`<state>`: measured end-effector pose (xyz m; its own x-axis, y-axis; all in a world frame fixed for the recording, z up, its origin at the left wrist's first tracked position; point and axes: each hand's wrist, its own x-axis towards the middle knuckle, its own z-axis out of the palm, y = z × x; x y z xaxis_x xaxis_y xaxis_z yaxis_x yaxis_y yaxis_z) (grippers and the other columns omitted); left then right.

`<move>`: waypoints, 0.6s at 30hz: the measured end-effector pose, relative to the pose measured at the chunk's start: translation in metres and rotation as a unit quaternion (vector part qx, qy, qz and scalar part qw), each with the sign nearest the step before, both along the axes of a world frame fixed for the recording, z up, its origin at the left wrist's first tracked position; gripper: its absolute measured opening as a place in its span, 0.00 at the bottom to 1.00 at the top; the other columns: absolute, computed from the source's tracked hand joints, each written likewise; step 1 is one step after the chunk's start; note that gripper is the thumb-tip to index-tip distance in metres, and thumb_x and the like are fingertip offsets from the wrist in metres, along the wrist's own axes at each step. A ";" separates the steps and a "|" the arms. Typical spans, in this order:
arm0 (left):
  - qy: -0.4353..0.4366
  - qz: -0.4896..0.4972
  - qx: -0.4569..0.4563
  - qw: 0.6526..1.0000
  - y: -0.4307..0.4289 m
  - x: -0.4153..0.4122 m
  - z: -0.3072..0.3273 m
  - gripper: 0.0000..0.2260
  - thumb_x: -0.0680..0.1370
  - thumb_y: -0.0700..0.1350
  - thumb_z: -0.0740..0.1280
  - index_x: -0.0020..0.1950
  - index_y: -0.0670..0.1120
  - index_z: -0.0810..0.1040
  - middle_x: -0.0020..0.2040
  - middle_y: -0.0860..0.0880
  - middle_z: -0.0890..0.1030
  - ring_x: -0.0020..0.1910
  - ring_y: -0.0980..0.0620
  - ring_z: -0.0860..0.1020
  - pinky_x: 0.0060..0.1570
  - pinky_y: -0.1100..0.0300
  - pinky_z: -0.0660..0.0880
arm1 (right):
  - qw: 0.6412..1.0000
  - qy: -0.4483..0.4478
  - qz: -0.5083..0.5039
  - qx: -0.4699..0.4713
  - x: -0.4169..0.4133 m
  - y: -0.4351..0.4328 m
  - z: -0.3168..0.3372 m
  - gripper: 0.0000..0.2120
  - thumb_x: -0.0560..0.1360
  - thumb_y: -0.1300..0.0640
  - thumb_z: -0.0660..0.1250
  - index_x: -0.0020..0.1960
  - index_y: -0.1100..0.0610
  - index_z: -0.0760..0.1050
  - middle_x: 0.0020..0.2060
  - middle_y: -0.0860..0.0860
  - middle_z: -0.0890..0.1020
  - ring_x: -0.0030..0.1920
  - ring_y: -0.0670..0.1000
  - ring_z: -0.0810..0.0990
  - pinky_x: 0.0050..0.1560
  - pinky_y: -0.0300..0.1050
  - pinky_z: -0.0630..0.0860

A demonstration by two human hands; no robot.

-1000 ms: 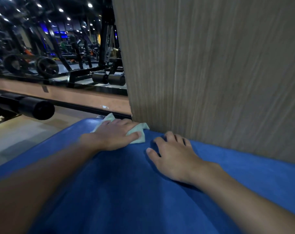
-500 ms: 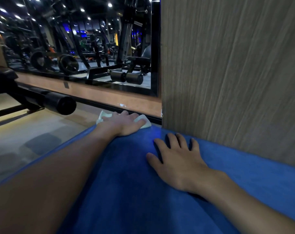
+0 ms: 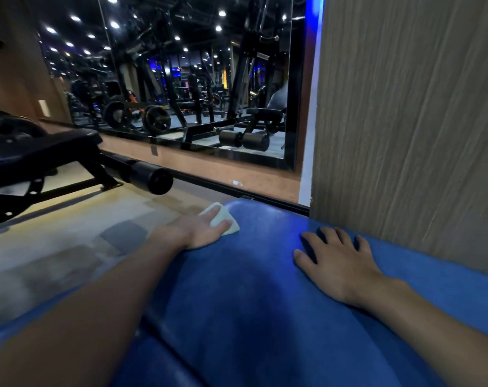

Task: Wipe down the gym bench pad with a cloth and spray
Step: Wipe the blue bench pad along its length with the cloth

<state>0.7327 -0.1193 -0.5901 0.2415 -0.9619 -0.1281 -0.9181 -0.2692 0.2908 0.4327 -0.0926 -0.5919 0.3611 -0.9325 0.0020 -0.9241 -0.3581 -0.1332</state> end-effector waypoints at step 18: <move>-0.048 -0.037 -0.026 0.998 0.230 -0.042 0.049 0.24 0.83 0.58 0.54 0.79 0.57 0.60 0.75 0.41 0.64 0.74 0.43 0.64 0.70 0.57 0.59 | 0.964 -0.235 0.094 0.086 0.071 0.156 0.048 0.19 0.80 0.44 0.60 0.68 0.51 0.70 0.66 0.49 0.75 0.65 0.54 0.73 0.64 0.45 0.67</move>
